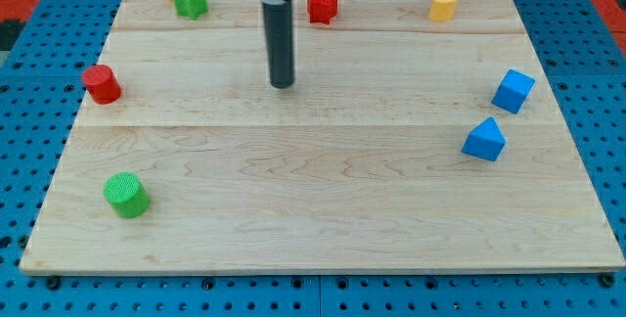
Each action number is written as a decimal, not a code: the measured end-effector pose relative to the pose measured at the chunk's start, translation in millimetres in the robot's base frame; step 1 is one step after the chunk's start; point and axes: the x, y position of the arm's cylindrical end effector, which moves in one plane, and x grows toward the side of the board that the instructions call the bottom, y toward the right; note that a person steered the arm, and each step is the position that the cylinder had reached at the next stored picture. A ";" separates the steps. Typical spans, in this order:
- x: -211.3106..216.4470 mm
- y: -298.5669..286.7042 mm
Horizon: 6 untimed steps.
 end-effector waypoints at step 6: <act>42.0 42.7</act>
